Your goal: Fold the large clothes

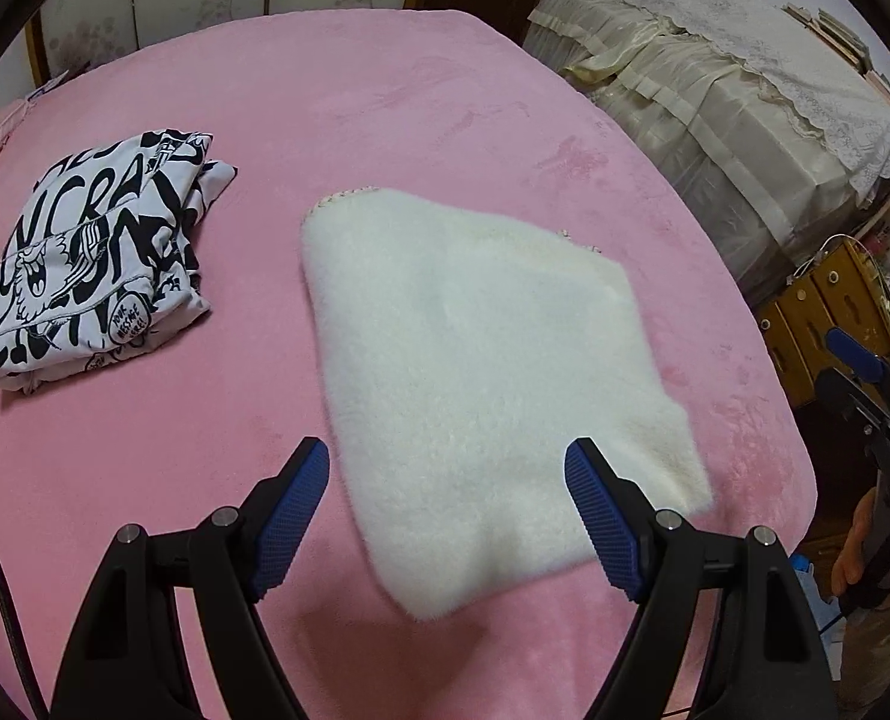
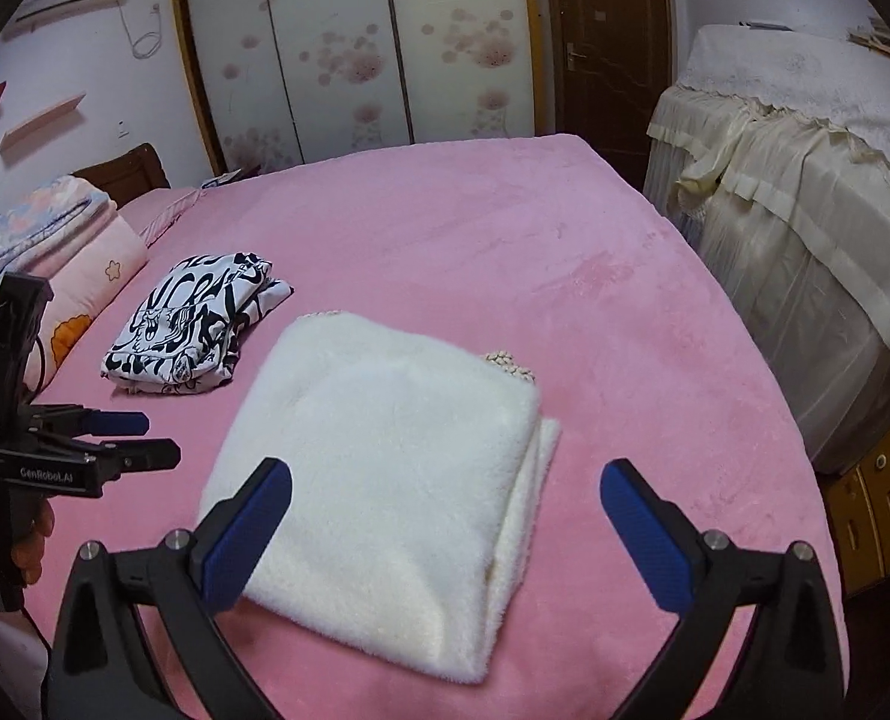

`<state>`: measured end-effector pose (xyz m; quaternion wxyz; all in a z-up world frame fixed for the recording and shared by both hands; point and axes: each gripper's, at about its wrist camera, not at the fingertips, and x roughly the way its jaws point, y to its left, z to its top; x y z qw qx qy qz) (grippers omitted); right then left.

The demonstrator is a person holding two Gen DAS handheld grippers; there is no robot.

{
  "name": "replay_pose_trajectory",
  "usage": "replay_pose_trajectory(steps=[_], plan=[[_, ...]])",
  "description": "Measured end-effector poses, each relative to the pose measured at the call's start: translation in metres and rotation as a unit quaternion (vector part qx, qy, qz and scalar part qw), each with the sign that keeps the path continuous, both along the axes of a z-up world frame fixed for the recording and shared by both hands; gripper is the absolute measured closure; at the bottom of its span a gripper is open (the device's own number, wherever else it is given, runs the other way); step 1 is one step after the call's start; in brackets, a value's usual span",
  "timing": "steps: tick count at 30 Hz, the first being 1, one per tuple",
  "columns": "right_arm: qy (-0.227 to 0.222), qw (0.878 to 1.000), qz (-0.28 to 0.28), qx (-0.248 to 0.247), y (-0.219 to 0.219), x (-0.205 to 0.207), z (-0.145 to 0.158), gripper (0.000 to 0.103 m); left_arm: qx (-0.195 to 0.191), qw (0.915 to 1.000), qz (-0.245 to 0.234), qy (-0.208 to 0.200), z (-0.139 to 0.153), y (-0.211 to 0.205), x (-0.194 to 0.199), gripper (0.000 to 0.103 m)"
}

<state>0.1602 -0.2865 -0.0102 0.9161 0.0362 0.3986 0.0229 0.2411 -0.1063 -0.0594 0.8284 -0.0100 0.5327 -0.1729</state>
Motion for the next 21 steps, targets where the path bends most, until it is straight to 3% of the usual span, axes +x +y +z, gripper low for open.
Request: replay_pose_trajectory(steps=[8,13,17,18,19,21], plan=[[0.037,0.999,0.007,0.013,-0.009,0.01,-0.01,0.0,0.022,0.9994,-0.015,0.023,-0.016,-0.006,0.009,0.023],[0.092,0.995,0.008,0.044,-0.024,0.026,-0.042,0.0,-0.019,0.9963,0.002,0.084,-0.05,0.007,0.025,0.023],[0.146,0.984,0.003,0.097,-0.042,0.042,-0.08,0.0,-0.065,0.9873,-0.006,0.145,-0.088,0.013,0.031,0.023],[0.155,0.982,0.0,0.108,-0.045,0.044,-0.088,0.0,-0.076,0.9842,-0.01,0.159,-0.098,0.013,0.032,0.022],[0.164,0.979,-0.003,0.122,-0.048,0.047,-0.098,0.0,-0.08,0.9835,-0.01,0.162,-0.105,0.014,0.032,0.014],[0.184,0.97,-0.005,0.156,-0.056,0.053,-0.117,0.0,-0.088,0.9826,-0.01,0.163,-0.116,0.015,0.034,0.012]])
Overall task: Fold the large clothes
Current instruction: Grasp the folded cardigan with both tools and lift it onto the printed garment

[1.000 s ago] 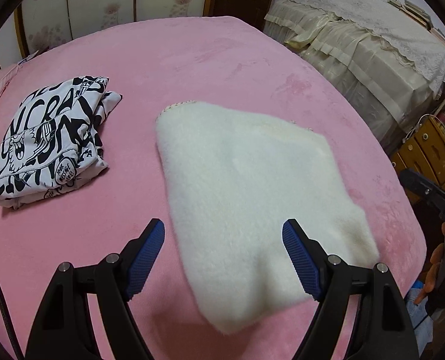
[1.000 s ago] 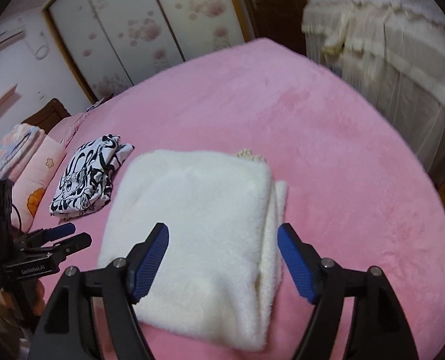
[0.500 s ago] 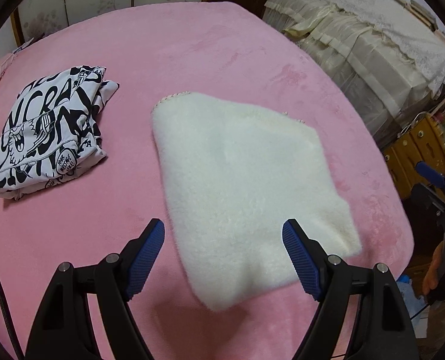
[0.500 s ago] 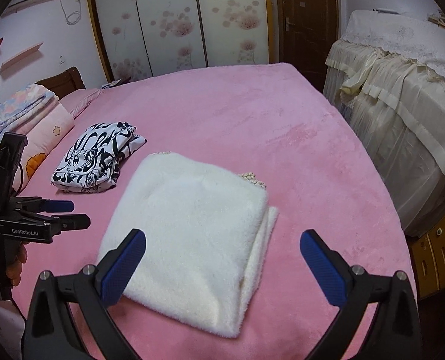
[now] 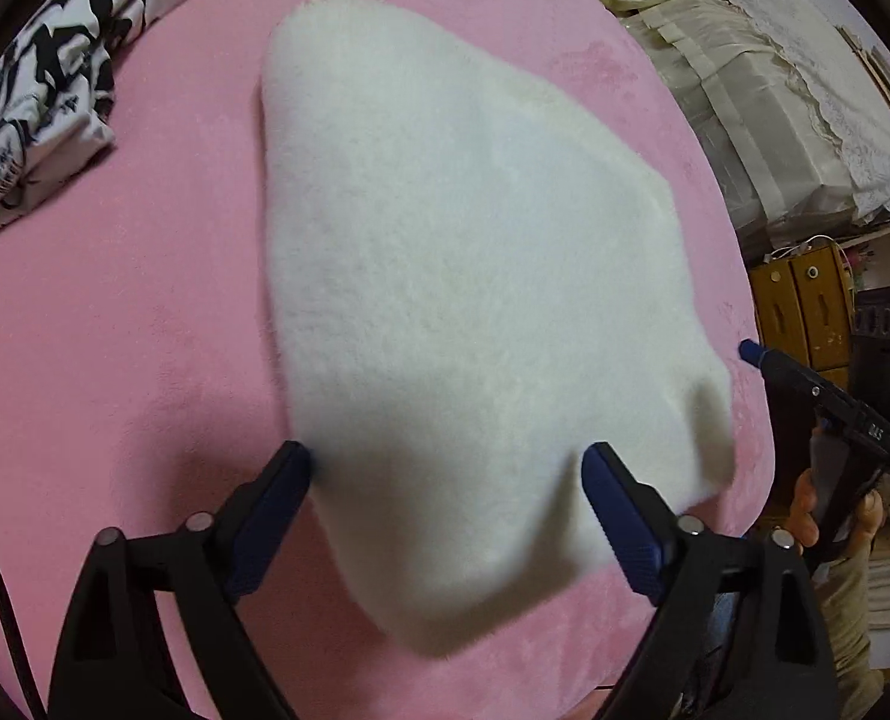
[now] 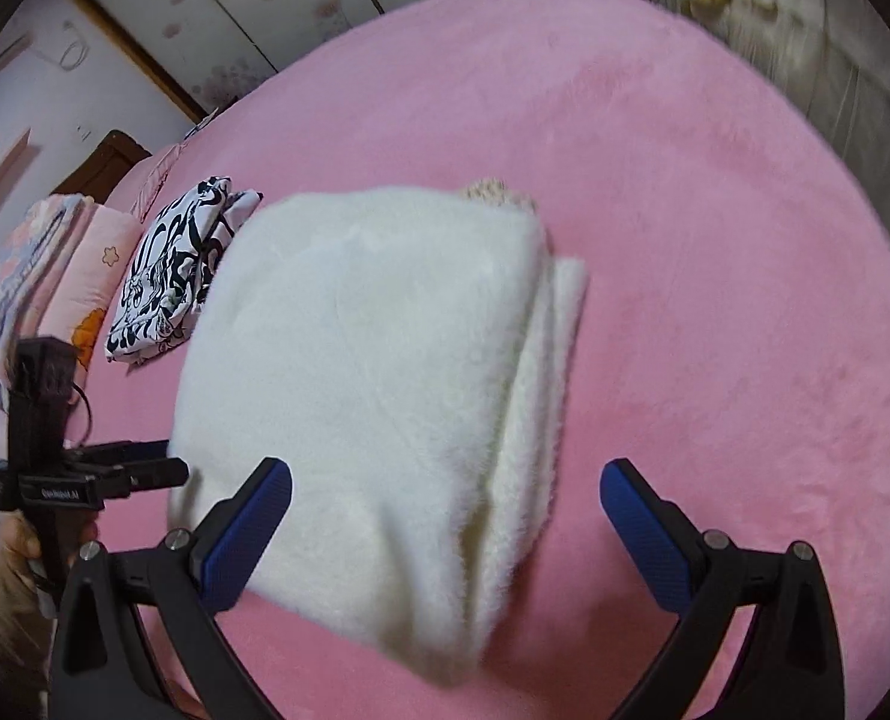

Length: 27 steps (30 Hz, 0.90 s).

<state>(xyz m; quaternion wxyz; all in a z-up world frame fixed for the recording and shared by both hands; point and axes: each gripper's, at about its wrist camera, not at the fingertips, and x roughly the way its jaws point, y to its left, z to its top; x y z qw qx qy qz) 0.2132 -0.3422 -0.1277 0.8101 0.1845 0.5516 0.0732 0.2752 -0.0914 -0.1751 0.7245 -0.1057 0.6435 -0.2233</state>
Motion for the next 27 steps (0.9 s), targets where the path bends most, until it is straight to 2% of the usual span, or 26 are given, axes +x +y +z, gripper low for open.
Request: replay_pose_trajectory(steps=[5,8,14,18,22,25,27], plan=[[0.029,0.995,-0.005,0.091,-0.011,0.011,-0.042,0.0,-0.035,0.9993,0.007,0.008,-0.022,0.004,0.007,0.004],[0.041,0.992,-0.001,0.122,-0.012,0.019,-0.063,0.0,-0.058,0.9982,0.011,0.009,-0.035,0.006,0.011,0.001],[0.102,0.983,0.023,0.153,-0.004,0.039,-0.11,0.0,-0.114,0.9929,0.014,0.032,-0.059,0.007,0.019,0.0],[0.087,0.982,0.02,0.165,-0.003,0.037,-0.115,0.0,-0.149,0.9865,0.014,0.067,-0.075,0.007,0.019,0.0],[0.066,0.987,0.027,0.148,0.001,0.029,-0.112,0.0,-0.137,0.9887,0.015,0.059,-0.076,-0.001,0.016,0.0],[0.044,0.989,0.021,0.136,0.006,0.023,-0.109,0.0,-0.097,0.9949,0.014,0.023,-0.064,-0.004,0.01,0.0],[0.034,0.991,0.018,0.13,0.01,0.021,-0.108,0.0,-0.071,0.9973,0.015,0.002,-0.055,-0.008,0.007,0.004]])
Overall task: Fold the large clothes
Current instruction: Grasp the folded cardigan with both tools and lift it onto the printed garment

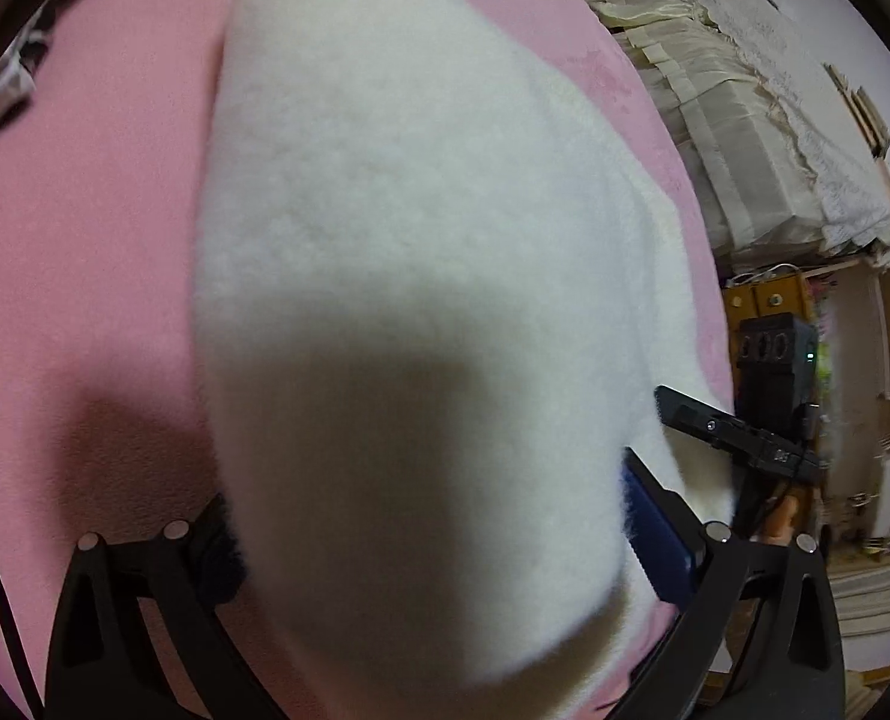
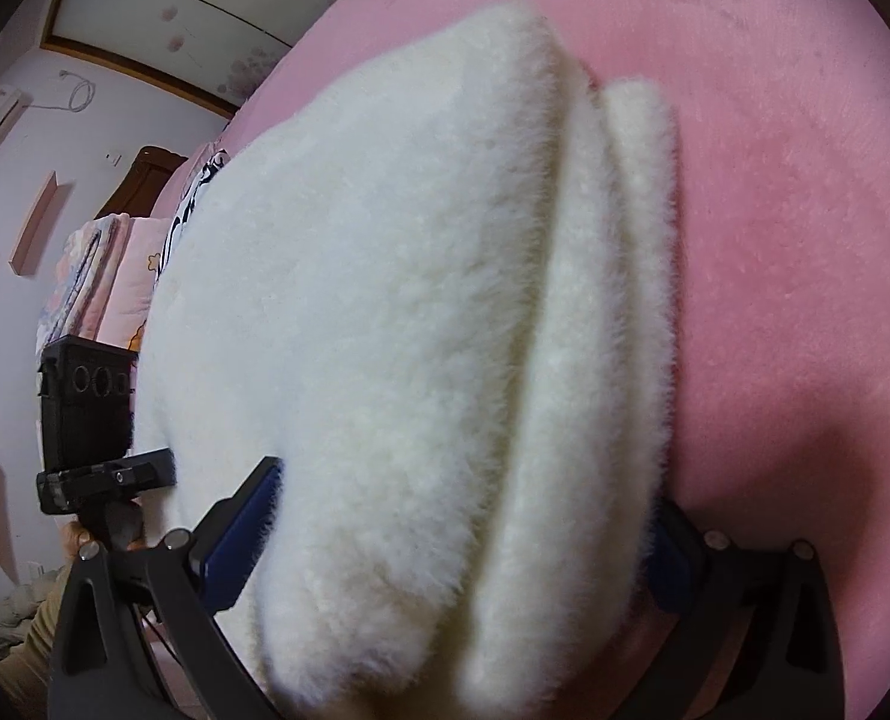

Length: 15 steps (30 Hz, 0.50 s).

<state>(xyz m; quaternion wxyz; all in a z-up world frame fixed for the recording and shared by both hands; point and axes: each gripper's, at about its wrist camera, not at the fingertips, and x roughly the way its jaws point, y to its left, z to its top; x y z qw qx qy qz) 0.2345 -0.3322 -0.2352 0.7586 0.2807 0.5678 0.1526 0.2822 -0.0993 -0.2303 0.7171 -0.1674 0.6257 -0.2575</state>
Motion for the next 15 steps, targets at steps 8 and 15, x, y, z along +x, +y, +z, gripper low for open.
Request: replay_pose_trajectory(steps=[8,15], plan=[[-0.041,0.999,-0.004,-0.004,0.01,-0.012,0.023,0.048,0.057,0.9946,0.038,-0.078,0.037,-0.009,-0.021,0.026],[-0.074,0.997,-0.01,-0.022,0.027,-0.028,0.062,0.056,0.061,0.9907,0.048,-0.112,0.077,0.002,-0.028,0.031]])
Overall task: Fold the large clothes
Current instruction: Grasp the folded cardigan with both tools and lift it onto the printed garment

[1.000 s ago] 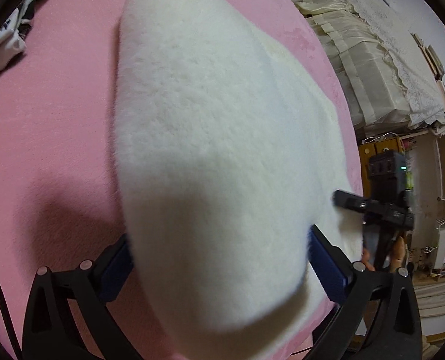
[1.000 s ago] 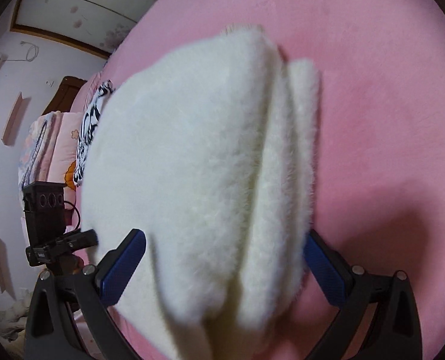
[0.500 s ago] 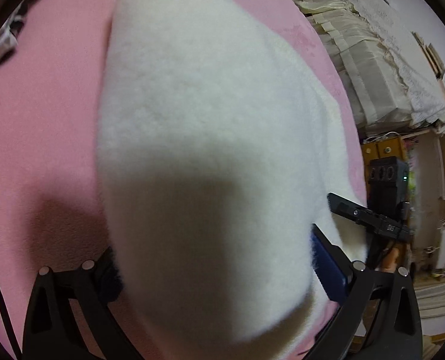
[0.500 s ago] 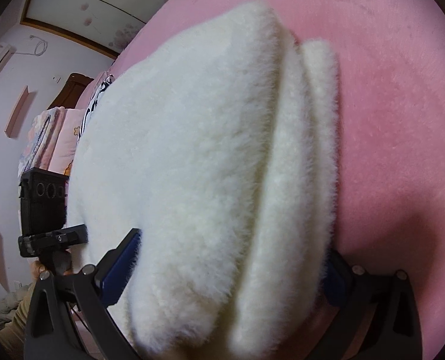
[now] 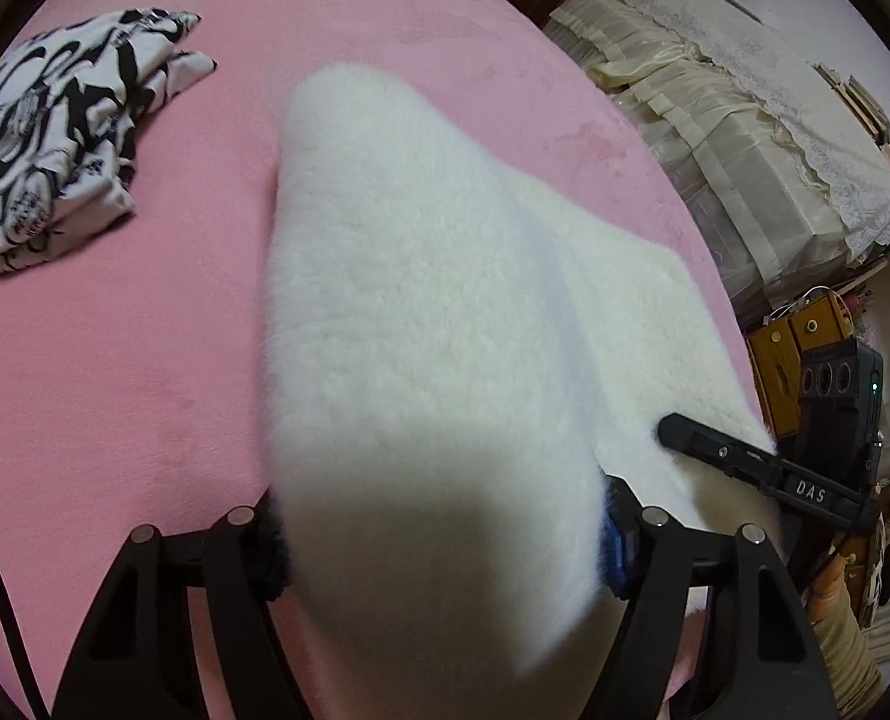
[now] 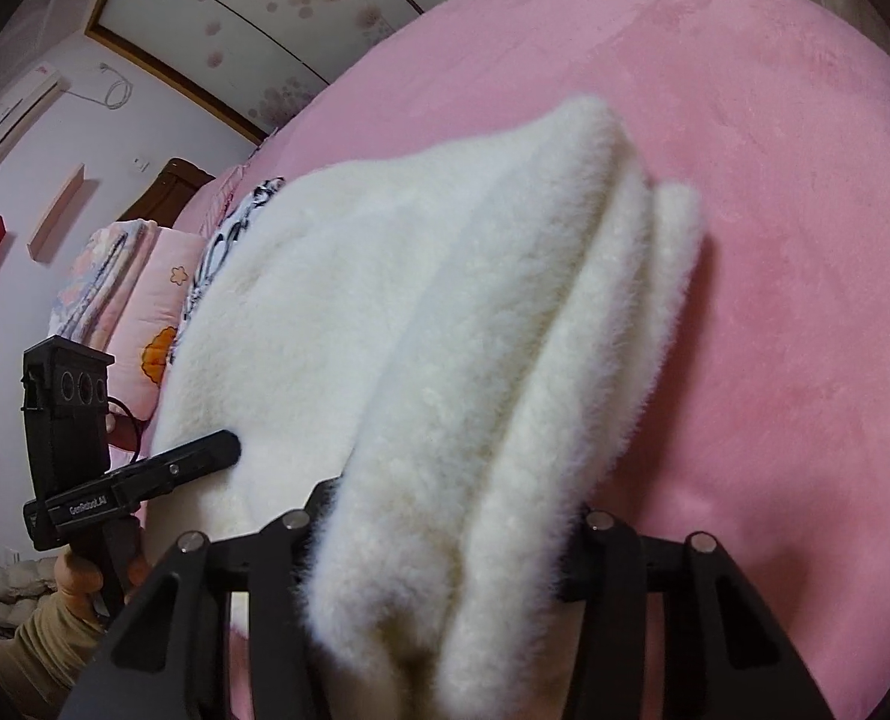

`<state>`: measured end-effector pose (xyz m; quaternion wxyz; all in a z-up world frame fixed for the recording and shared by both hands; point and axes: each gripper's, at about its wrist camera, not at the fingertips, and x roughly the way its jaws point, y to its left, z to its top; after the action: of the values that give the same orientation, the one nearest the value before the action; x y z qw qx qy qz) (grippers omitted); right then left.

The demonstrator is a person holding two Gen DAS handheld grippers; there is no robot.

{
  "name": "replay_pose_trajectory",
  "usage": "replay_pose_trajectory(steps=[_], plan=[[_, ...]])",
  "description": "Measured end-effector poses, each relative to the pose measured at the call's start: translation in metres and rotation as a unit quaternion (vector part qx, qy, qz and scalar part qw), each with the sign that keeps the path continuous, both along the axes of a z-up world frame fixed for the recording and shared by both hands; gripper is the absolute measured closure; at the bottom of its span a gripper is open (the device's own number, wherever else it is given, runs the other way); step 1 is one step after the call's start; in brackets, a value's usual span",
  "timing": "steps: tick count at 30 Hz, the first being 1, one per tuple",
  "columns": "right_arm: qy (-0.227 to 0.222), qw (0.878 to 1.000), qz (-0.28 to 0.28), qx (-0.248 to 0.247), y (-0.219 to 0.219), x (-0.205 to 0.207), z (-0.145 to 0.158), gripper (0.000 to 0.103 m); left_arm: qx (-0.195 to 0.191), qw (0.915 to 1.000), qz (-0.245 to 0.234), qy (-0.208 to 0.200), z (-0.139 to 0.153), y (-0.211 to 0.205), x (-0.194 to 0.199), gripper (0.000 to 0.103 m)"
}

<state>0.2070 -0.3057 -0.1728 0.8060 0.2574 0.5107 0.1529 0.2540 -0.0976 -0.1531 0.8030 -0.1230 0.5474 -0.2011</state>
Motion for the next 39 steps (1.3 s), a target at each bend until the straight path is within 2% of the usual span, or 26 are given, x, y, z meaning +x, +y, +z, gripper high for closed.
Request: replay_pose_trajectory(steps=[7,12,19,24,28,33,36,39], plan=[[-0.014,1.0,0.027,0.002,0.048,-0.023,0.033,0.057,-0.001,1.0,0.007,0.003,0.036,0.047,-0.032,0.031],[-0.018,0.998,0.064,0.009,0.1,-0.025,0.051,0.057,0.009,0.9997,0.024,-0.001,0.061,0.113,-0.051,0.031],[-0.039,0.993,0.11,0.034,0.175,0.005,0.081,0.057,0.016,0.9977,0.065,-0.014,0.102,0.202,-0.056,0.031],[-0.065,0.989,0.127,0.046,0.22,0.039,0.108,0.057,0.03,0.9945,0.085,-0.054,0.141,0.243,-0.041,0.031],[-0.097,0.985,0.137,0.04,0.247,0.071,0.139,0.057,0.023,0.9917,0.096,-0.082,0.168,0.271,-0.014,0.031],[-0.151,0.979,0.132,0.031,0.277,0.13,0.169,0.057,0.017,0.9868,0.093,-0.131,0.186,0.317,0.044,0.031],[-0.176,0.976,0.125,0.027,0.299,0.171,0.171,0.057,0.017,0.9825,0.094,-0.16,0.182,0.341,0.087,0.031],[-0.193,0.974,0.118,0.025,0.317,0.216,0.156,0.057,0.019,0.979,0.098,-0.177,0.158,0.367,0.131,0.031]])
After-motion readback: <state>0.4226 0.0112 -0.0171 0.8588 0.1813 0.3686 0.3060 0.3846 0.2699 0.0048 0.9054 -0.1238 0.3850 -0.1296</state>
